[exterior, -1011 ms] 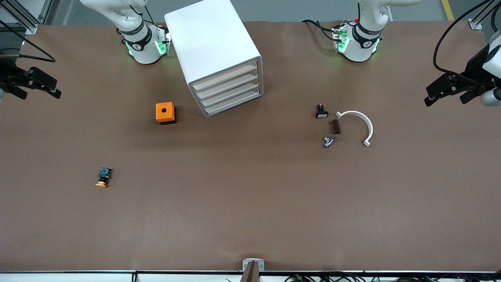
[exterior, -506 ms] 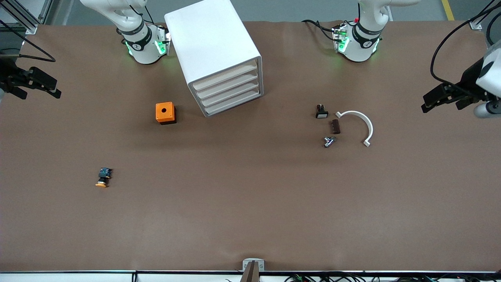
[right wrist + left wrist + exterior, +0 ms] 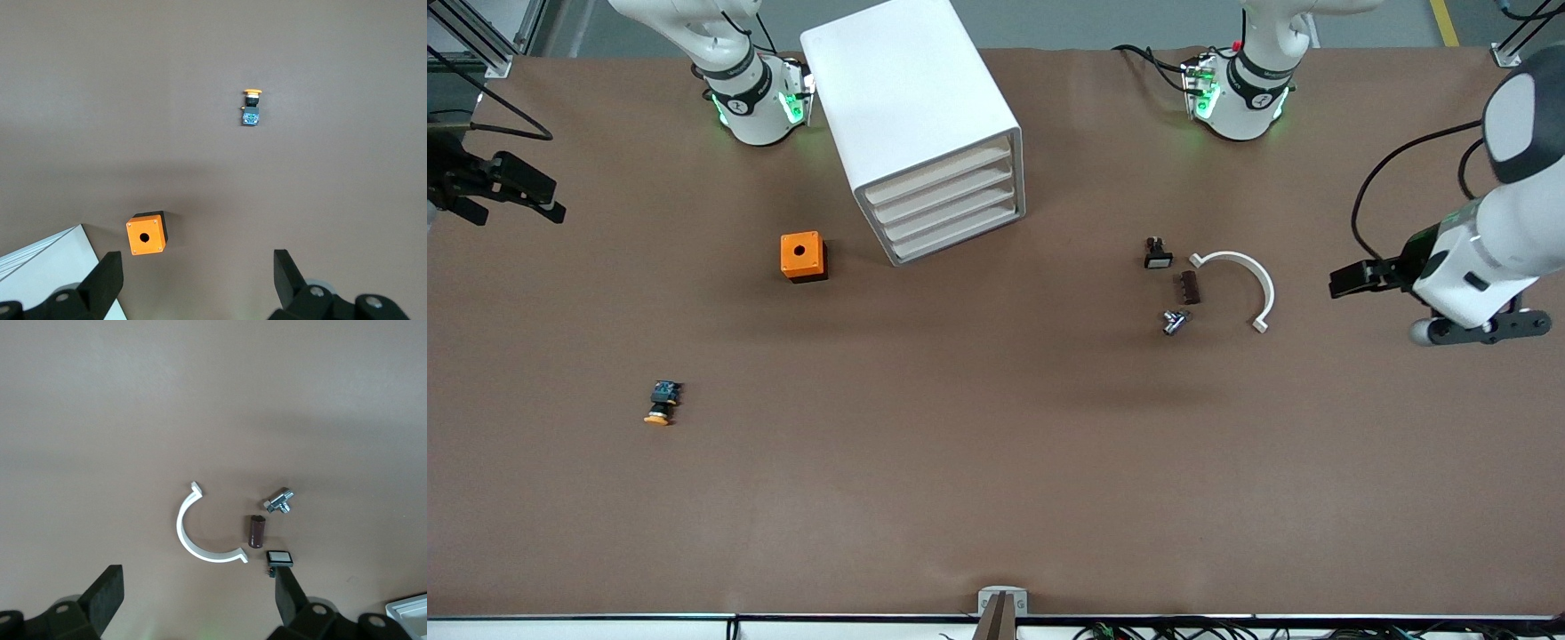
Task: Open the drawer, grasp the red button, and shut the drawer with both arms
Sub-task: 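Move the left gripper toward the front of the white cabinet drawer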
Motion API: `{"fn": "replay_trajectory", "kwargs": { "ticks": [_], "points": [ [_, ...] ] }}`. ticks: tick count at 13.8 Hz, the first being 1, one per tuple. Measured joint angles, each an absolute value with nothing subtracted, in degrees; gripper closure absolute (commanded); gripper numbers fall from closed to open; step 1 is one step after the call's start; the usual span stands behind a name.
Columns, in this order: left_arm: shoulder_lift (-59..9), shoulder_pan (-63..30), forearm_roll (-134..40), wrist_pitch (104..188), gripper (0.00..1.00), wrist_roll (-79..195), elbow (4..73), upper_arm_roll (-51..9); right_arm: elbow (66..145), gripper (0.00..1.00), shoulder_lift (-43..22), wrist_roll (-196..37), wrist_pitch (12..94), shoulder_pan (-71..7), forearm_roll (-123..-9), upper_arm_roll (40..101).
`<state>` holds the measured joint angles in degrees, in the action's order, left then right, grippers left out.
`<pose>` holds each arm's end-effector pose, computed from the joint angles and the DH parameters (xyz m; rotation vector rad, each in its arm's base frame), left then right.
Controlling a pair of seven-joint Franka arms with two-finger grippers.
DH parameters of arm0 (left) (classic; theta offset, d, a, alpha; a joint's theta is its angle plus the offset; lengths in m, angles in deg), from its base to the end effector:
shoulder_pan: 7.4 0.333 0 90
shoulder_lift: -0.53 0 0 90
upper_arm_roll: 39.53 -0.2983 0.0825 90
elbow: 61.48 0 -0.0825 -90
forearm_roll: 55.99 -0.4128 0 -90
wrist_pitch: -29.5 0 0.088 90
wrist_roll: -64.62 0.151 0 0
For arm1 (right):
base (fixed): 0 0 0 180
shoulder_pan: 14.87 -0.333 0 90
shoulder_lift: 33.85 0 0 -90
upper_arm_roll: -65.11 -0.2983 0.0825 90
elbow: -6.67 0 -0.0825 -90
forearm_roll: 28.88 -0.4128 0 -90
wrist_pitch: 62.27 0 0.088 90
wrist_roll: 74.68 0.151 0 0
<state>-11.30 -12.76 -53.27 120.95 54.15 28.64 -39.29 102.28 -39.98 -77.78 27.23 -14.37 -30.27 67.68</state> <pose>0.6182 -0.0676 0.4390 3.1026 0.1406 -0.2931 0.5496 -0.0268 0.5737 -3.1126 -0.0015 -0.0028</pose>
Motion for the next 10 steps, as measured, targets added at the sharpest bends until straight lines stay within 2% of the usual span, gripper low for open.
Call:
{"fn": "replay_trajectory", "kwargs": {
  "ticks": [5, 10],
  "points": [
    [-18.2, -19.3, -51.9, 121.0, 0.00, 43.6, 28.3, -39.0, 102.3, 0.00, -40.0, -77.8, 27.2, -14.4, -30.3, 67.7],
    [-23.2, -24.7, -39.5, 121.0, 0.00, 24.0, 25.4, -38.7, 101.9, 0.00, -40.0, -77.9, 27.2, -14.4, -30.3, 67.7]
  ]
}}
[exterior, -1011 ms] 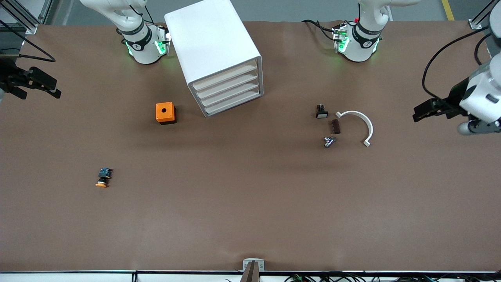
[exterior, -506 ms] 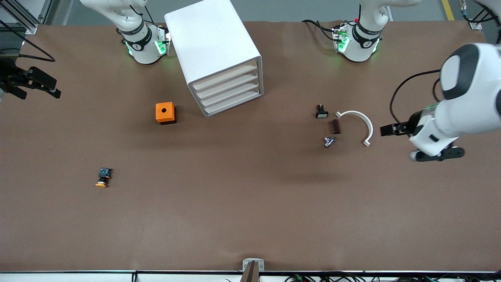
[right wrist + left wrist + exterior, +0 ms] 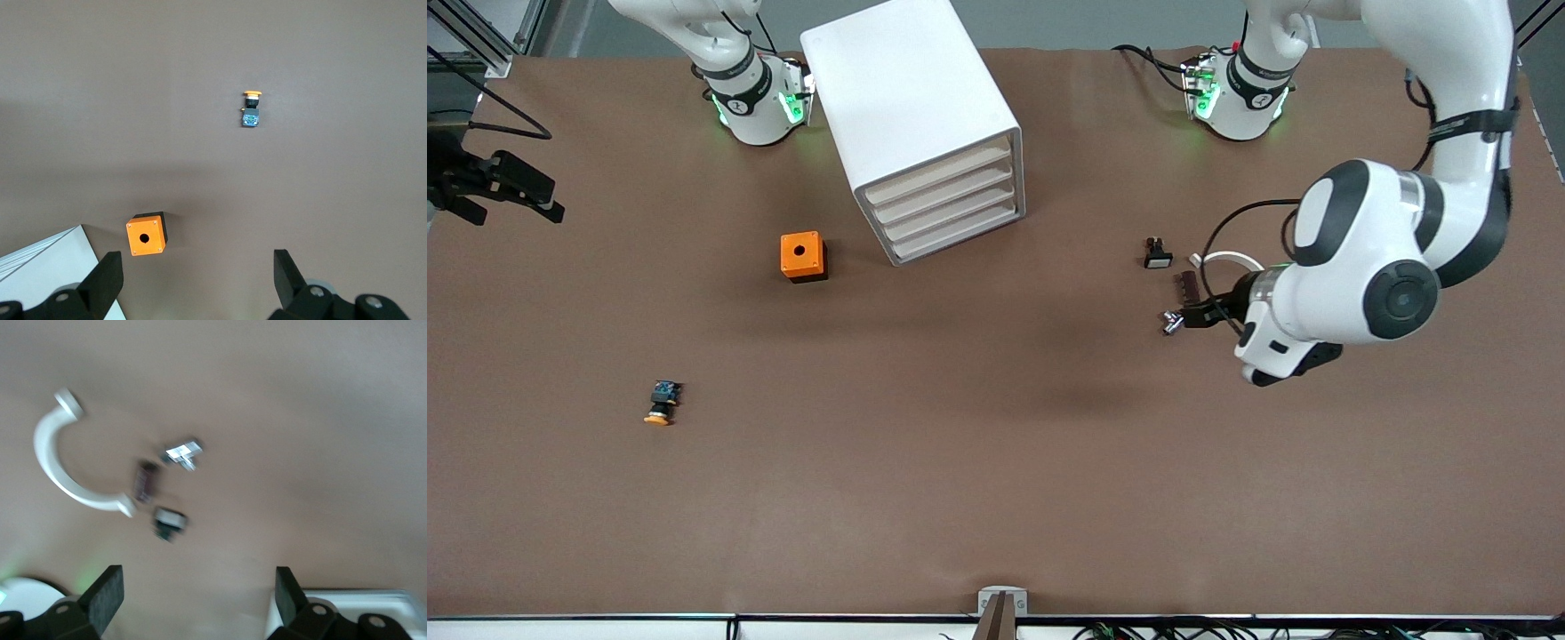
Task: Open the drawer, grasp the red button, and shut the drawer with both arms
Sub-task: 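Move the left gripper toward the front of the white cabinet drawer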
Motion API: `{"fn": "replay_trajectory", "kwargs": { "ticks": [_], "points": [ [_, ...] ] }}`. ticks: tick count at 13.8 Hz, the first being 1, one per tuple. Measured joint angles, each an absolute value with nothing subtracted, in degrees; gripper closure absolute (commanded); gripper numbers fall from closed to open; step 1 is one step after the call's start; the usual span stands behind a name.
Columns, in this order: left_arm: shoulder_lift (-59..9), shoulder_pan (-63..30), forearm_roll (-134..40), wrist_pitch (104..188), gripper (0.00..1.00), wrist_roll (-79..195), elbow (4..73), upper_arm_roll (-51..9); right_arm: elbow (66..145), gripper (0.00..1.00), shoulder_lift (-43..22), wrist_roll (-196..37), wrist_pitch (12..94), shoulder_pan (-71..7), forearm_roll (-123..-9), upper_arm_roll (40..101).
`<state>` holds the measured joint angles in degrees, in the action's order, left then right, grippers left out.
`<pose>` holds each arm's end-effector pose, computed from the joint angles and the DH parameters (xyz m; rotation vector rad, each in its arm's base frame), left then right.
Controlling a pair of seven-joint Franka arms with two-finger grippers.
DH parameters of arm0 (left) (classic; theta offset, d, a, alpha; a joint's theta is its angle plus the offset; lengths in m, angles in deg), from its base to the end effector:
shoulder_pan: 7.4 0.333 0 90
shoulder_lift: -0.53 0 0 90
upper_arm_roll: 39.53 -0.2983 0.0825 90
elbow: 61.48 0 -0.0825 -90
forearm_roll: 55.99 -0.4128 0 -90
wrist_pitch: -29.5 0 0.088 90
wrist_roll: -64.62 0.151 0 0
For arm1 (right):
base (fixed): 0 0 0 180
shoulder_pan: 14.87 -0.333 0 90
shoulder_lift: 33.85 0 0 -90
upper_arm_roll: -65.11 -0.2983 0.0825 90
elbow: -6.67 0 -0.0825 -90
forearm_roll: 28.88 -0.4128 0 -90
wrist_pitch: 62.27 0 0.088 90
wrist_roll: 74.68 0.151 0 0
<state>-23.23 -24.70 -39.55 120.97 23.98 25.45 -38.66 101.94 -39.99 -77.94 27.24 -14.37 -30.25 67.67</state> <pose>0.6015 -0.2408 0.3385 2.9081 0.6637 -0.6551 0.5500 -0.0268 0.5768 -3.1133 -0.0062 -0.0126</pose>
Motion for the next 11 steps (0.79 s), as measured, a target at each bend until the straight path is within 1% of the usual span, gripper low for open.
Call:
{"fn": "replay_trajectory", "kwargs": {
  "ticks": [5, 11],
  "points": [
    [-29.1, -29.2, -25.7, 121.0, 0.00, 5.1, 21.5, -38.5, 101.3, 0.00, -40.0, -78.0, 27.2, -14.4, -30.3, 67.7],
    [-36.8, -33.6, -16.0, 120.9, 0.00, -23.6, 18.9, -37.4, 101.1, 0.00, -40.0, -78.0, 27.2, -14.4, -30.2, 67.6]
  ]
}}
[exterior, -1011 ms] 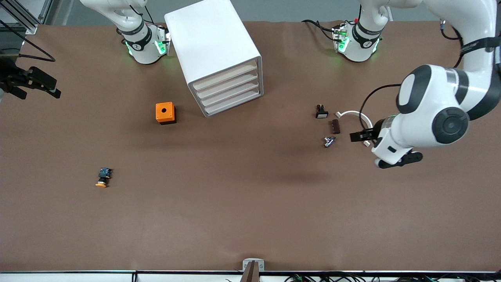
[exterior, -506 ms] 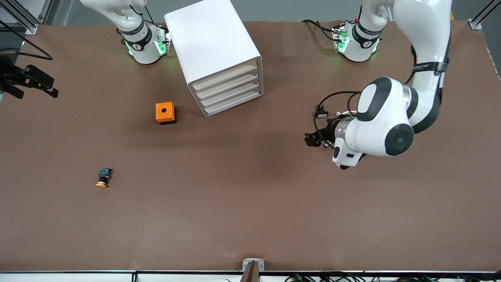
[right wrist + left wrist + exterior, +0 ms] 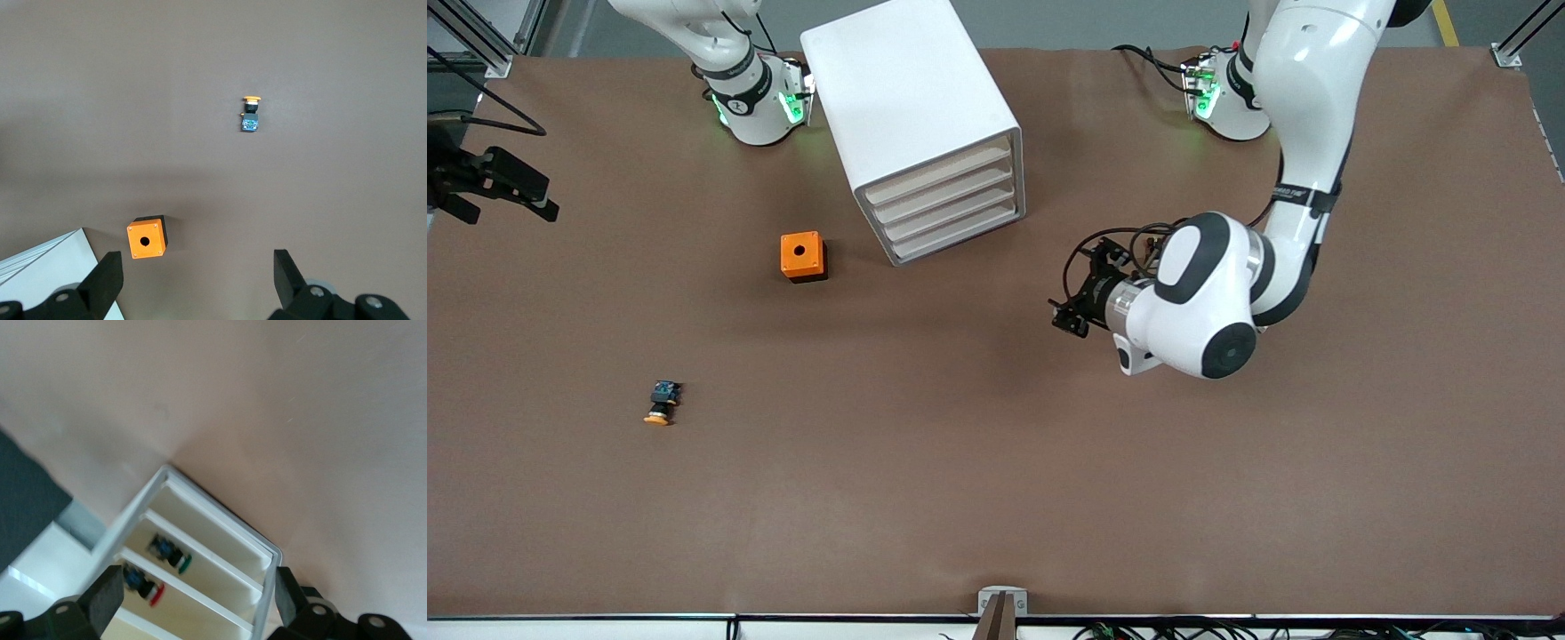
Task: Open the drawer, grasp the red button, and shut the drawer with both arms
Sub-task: 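Move the left gripper toward the front of the white cabinet drawer, then grasp the drawer handle of the white cabinet with the left gripper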
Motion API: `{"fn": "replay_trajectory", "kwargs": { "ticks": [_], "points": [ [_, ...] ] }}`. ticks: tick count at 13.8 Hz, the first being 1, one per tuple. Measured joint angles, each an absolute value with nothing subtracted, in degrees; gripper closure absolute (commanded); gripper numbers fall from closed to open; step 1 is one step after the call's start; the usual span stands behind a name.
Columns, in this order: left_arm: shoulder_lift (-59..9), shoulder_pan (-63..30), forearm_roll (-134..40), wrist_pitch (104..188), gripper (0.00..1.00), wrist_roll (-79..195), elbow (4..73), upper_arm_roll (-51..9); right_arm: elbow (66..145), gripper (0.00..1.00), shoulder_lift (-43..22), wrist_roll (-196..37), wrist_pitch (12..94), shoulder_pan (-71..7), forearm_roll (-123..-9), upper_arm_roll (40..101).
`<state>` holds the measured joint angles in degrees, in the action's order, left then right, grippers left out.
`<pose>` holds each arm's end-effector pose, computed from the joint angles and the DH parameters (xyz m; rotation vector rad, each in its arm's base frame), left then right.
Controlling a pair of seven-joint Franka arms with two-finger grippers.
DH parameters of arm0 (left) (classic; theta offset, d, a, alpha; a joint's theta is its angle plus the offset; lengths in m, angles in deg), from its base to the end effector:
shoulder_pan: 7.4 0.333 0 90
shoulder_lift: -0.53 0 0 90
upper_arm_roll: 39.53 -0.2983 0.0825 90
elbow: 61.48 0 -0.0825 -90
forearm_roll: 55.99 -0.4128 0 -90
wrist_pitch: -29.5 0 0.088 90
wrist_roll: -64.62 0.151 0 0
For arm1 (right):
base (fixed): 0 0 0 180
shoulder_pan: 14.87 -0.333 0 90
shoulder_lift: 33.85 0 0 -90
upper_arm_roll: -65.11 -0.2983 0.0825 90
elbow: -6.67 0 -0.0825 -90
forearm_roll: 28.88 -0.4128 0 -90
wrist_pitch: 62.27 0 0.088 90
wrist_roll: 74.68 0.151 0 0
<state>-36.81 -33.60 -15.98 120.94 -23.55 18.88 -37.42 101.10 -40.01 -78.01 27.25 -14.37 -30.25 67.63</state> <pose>0.5544 -0.4033 0.2601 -2.3425 -1.6640 1.2652 0.5508 -0.0265 0.5843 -3.1140 -0.0095 -0.0362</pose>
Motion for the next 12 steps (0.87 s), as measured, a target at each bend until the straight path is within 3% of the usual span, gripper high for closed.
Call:
{"fn": "replay_trajectory", "kwargs": {
  "ticks": [10, 12],
  "points": [
    [-46.3, -33.6, -5.5, 115.6, 0.01, -53.2, 18.4, -32.7, 100.9, 0.00, -40.0, -78.1, 27.3, -14.5, -29.9, 67.5],
    [-47.7, -33.6, -4.7, 113.5, 0.05, -56.7, 18.3, -32.1, 100.9, 0.00, -40.0, -78.1, 27.3, -14.5, -29.9, 67.5]
  ]
}}
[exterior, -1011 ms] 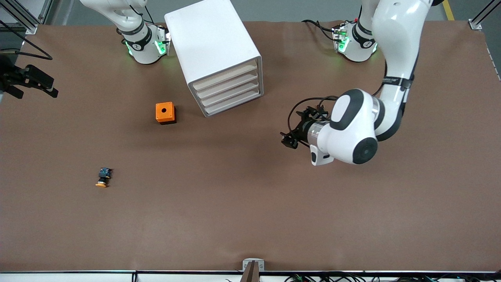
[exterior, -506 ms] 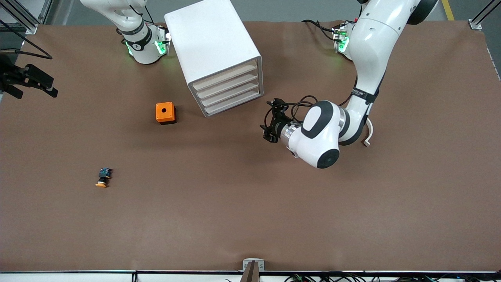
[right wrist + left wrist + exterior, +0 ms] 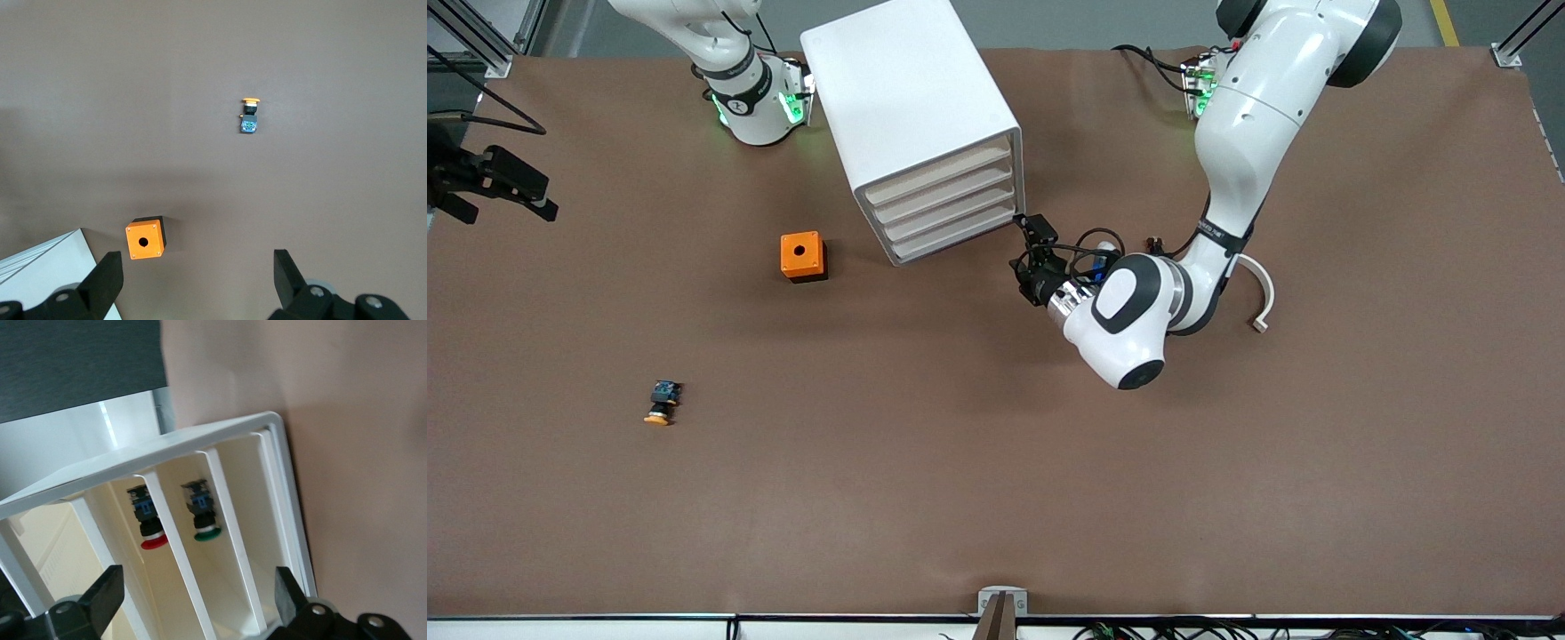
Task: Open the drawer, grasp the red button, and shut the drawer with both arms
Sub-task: 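Grasp the drawer handle of the white cabinet with the left gripper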
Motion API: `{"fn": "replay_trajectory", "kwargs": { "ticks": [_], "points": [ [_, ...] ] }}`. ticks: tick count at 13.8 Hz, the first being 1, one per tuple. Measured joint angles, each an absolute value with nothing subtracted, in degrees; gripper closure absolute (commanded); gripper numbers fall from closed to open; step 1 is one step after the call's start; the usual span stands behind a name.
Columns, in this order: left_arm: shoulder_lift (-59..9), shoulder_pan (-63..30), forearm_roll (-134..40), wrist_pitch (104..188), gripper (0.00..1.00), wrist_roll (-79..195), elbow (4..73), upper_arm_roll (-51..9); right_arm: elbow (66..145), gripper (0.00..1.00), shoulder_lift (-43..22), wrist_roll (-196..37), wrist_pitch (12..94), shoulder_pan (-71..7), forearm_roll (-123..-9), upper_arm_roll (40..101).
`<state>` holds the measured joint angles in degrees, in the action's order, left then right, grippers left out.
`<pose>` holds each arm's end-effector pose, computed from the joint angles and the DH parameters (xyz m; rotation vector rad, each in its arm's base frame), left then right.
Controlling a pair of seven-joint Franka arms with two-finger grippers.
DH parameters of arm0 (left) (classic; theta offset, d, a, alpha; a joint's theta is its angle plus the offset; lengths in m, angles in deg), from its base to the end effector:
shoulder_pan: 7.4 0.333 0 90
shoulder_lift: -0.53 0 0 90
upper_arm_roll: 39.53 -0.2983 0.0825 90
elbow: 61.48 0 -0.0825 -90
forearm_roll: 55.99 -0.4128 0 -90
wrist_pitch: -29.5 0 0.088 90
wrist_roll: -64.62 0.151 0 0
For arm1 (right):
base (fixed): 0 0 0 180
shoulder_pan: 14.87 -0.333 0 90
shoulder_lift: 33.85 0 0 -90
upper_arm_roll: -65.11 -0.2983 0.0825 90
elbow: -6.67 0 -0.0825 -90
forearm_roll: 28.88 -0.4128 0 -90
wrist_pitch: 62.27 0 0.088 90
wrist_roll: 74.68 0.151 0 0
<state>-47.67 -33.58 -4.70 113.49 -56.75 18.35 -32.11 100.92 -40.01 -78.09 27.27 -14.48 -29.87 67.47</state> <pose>0.4830 -0.4558 0.1738 -1.3888 -1.7940 1.4471 0.5511 -0.0248 0.5859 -3.1210 -0.0188 -0.0411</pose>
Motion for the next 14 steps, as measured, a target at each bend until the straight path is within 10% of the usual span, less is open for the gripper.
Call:
{"fn": "replay_trajectory", "kwargs": {
  "ticks": [5, 14],
  "points": [
    [-50.1, -33.7, -2.1, 107.8, 0.41, -60.5, 19.0, -29.6, 100.9, 0.00, -40.0, -78.1, 27.3, -14.5, -29.9, 67.5],
    [-52.3, -37.4, 0.5, 107.5, 0.55, -60.7, 19.8, -28.6, 100.9, 0.00, -40.0, -78.1, 26.9, -14.5, -29.9, 67.4]
  ]
}}
